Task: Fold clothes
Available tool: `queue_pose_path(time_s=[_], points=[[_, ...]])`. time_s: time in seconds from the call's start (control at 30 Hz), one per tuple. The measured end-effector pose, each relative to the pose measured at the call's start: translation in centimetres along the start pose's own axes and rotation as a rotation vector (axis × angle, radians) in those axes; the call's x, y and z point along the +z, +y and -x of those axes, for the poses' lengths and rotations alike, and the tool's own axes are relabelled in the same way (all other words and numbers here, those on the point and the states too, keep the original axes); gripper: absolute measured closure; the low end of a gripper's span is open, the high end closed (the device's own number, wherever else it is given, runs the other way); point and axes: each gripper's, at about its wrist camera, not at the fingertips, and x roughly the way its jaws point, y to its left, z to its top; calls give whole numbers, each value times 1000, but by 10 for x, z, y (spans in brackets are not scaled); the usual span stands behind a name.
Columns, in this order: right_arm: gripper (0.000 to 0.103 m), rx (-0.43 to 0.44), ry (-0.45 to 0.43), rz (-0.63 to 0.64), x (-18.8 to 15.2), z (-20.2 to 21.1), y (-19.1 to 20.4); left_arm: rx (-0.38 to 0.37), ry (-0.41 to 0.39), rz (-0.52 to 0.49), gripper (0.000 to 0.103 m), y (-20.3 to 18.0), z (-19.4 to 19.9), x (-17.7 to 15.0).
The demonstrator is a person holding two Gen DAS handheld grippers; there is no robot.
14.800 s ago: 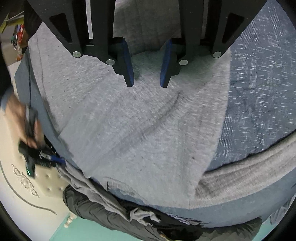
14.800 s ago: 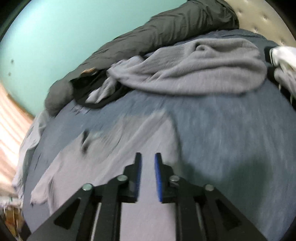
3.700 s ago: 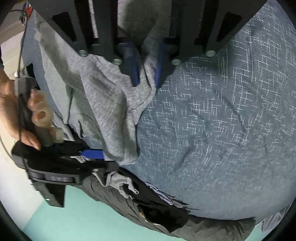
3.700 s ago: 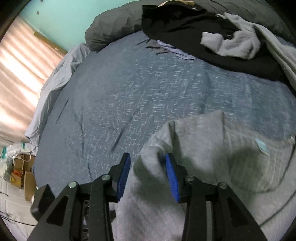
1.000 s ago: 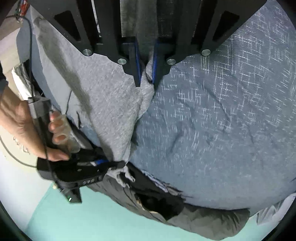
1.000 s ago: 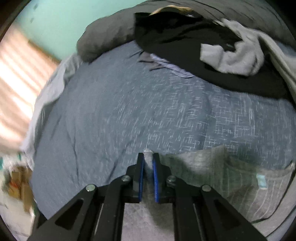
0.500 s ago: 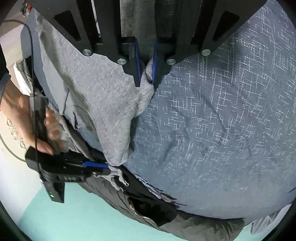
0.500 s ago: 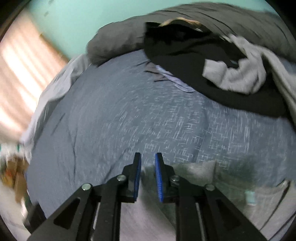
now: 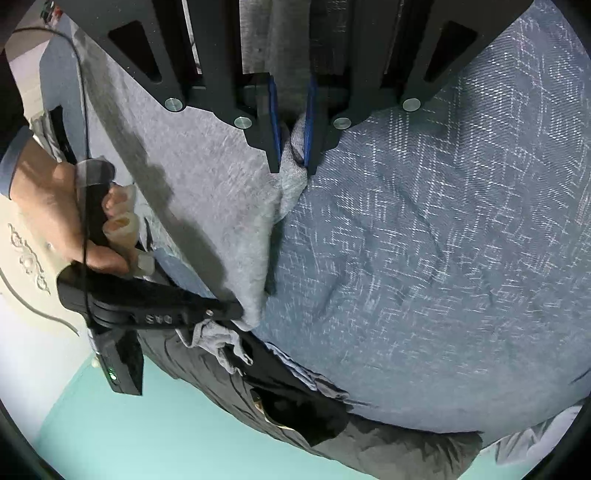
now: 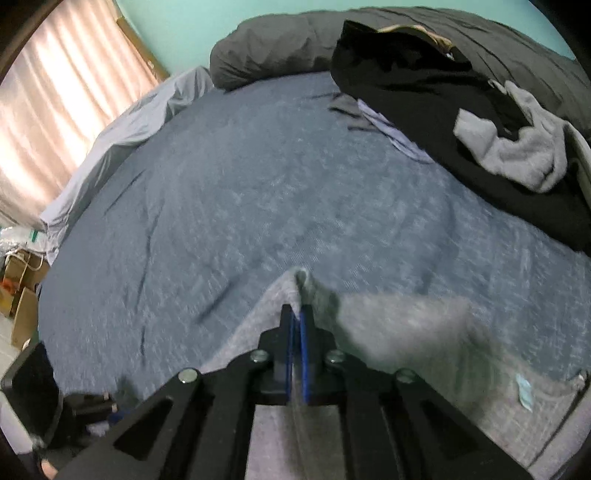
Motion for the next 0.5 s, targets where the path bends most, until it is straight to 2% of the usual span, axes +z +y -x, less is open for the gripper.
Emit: queue_pose_path(time_s=[0.07, 0.17, 0.27, 0.33, 0.4, 0.5], points=[[101, -20, 0, 3, 6, -9, 6, -4, -2, 27, 91, 4, 0, 0], [101, -71, 52, -20, 9, -29, 4, -8, 5, 68, 91, 9, -2, -1], [101, -86, 56, -58, 5, -33, -4, -58, -1, 193, 89, 25, -3, -4], [101, -77, 38, -78, 2, -29, -8, -60, -16, 257, 86, 34, 0, -4], [101, -74, 20, -88, 0, -25, -11, -12, -49, 266, 87, 38, 8, -2], [101, -74, -24, -82, -1, -14, -11, 18, -74, 224, 88, 37, 15, 5]])
